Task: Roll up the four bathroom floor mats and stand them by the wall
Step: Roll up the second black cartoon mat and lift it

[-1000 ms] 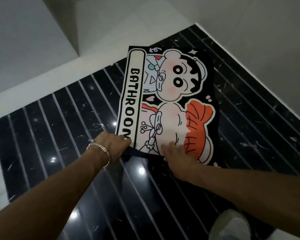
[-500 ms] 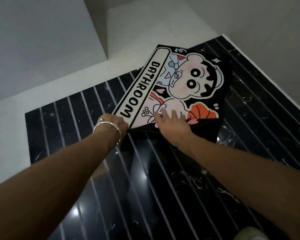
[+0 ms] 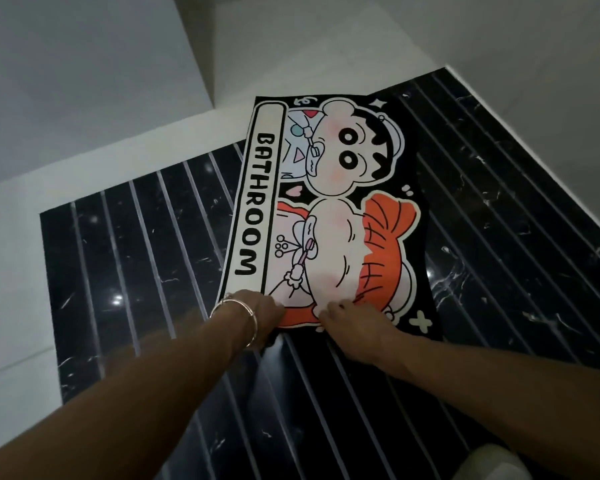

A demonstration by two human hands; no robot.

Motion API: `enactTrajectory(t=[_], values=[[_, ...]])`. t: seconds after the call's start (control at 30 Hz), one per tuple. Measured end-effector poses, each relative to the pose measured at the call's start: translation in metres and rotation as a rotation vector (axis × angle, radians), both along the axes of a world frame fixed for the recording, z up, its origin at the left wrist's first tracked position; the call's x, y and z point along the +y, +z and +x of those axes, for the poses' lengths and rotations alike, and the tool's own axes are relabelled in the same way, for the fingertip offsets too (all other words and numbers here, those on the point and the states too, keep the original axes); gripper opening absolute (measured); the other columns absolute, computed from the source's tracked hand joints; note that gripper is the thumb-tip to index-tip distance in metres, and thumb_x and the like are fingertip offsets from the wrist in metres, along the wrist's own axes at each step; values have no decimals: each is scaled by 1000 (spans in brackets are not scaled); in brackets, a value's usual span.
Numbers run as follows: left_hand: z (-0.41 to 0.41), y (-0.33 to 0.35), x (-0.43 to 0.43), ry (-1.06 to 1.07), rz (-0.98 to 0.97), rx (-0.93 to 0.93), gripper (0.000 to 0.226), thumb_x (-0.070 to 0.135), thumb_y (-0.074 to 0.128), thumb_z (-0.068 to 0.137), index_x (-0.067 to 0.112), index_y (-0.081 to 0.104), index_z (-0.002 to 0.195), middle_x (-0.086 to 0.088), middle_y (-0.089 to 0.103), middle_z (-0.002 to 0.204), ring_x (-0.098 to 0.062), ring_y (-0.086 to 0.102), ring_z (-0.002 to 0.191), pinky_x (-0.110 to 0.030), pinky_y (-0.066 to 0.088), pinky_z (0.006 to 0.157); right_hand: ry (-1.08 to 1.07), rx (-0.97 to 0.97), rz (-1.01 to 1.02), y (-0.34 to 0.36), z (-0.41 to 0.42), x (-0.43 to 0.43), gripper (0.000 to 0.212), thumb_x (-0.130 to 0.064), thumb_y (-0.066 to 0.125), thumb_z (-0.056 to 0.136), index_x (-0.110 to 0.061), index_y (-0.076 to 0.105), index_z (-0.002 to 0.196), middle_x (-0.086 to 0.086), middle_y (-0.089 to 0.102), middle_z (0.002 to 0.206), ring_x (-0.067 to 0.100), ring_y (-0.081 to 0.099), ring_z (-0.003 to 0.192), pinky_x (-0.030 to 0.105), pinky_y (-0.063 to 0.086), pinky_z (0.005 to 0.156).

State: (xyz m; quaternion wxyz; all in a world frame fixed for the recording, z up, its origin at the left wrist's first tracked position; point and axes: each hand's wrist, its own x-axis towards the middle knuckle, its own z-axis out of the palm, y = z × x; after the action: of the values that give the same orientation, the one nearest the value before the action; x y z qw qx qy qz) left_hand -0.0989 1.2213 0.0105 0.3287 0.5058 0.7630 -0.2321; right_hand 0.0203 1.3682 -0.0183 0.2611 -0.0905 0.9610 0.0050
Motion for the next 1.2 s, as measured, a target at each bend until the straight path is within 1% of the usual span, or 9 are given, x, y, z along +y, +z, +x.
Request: enactTrajectory(t=[0.1, 0.23, 0.37, 0.53, 0.67, 0.8, 1.0, 1.1, 1.2], values=[[14, -7, -3, -12, 25, -58, 31, 34, 53, 92, 17, 53, 118, -8, 62, 118, -31, 61, 105, -36, 48, 85, 136, 18, 46, 7, 10, 13, 31, -23, 78, 58, -12, 68, 85, 6, 62, 86, 23, 59, 67, 28, 37, 44], [33, -9, 1, -34, 48, -117, 30, 36, 42, 99, 16, 50, 120, -8, 59, 122, -32, 59, 108, -38, 47, 83, 188, -92, -77, 1, 23, 34, 35, -28, 46, 96, -6, 52, 123, 14, 49, 122, 31, 51, 104, 39, 45, 73], [36, -5, 8, -58, 112, -126, 37, 39, 38, 100, 15, 43, 128, -8, 52, 125, -30, 54, 115, -40, 45, 83, 124, -197, -150, 4, 19, 44, 43, -42, 41, 99, -11, 52, 127, 11, 53, 120, 30, 53, 110, 37, 45, 81], [39, -9, 19, 10, 172, -135, 32, 36, 35, 101, 19, 43, 128, -5, 53, 123, -25, 53, 115, -39, 44, 83, -17, -226, -237, 2, 10, 46, 36, -42, 42, 98, -13, 54, 117, 12, 59, 115, 30, 56, 105, 33, 42, 76], [42, -17, 24, 205, 178, -114, 26, 26, 38, 100, 19, 52, 120, -6, 61, 117, -26, 59, 107, -36, 46, 86, -81, -49, -238, 1, 13, 41, 32, -37, 50, 96, -14, 45, 118, 7, 58, 115, 30, 60, 93, 31, 37, 64], [43, -23, 29, 293, 143, -49, 31, 20, 41, 97, 17, 49, 127, -7, 60, 121, -27, 58, 111, -37, 46, 85, 117, 184, -162, -8, 21, 40, 48, -23, 78, 73, -19, 50, 113, 2, 60, 90, 21, 56, 48, 26, 29, 37], [47, -29, 37, 303, 228, 55, 33, 16, 44, 96, 14, 32, 128, -6, 62, 115, -29, 61, 104, -37, 44, 75, 213, 274, -41, -10, 18, 50, 60, -45, 83, 57, -12, 66, 104, 4, 63, 93, 23, 60, 73, 34, 49, 59], [48, -29, 37, 180, 296, 124, 28, 18, 44, 97, 15, 39, 124, -6, 52, 123, -25, 52, 114, -37, 43, 86, 234, 296, 14, -9, 18, 47, 51, -36, 83, 55, -13, 68, 99, 2, 61, 85, 21, 58, 72, 31, 45, 59], [46, -27, 35, 9, 308, 145, 37, 38, 42, 97, 15, 45, 126, -5, 44, 129, -23, 43, 120, -37, 36, 93, 244, 314, 31, -10, 18, 41, 38, -27, 78, 53, -16, 71, 89, -1, 60, 76, 20, 56, 68, 28, 42, 57]])
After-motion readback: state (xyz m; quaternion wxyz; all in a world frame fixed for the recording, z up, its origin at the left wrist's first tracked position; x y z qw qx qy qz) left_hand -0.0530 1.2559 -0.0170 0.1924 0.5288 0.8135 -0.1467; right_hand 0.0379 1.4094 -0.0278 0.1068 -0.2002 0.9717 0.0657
